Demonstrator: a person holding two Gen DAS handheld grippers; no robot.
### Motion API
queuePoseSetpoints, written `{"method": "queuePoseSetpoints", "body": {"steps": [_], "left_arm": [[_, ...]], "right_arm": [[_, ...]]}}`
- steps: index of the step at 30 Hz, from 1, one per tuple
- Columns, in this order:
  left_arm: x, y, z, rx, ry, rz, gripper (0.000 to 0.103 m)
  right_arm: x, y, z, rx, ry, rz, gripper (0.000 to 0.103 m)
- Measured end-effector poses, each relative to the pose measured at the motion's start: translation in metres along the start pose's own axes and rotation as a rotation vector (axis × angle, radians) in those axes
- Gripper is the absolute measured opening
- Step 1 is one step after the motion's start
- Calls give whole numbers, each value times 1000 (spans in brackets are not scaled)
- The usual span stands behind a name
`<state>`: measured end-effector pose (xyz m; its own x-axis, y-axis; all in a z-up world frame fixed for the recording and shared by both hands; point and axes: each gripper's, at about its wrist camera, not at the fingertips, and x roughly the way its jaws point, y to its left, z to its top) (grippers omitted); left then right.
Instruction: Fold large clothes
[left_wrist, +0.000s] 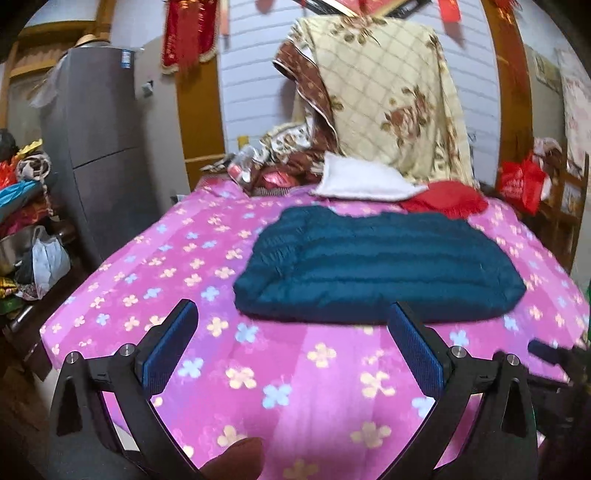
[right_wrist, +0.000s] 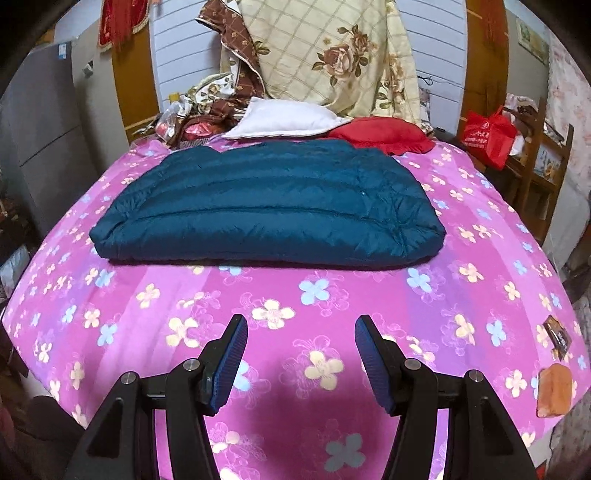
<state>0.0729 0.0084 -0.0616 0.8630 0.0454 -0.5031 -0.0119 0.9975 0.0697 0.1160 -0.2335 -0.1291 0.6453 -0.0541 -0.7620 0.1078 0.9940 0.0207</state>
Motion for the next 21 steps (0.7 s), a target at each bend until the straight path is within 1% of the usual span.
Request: {"method": "queuePoseSetpoints", "body": {"steps": [8,13,21], "left_arm": [[7,-24,-18,54,83,-66,103],[12,-32,-25,64,127,-79,103],[21,-30,-32,47,183,-88,103]], "right_arm": [[4,-2,-6,-9,17,-48,58],[4,3,-9,-33,14,-82,58],[8,8,-13,-46,30,-96,58]]}}
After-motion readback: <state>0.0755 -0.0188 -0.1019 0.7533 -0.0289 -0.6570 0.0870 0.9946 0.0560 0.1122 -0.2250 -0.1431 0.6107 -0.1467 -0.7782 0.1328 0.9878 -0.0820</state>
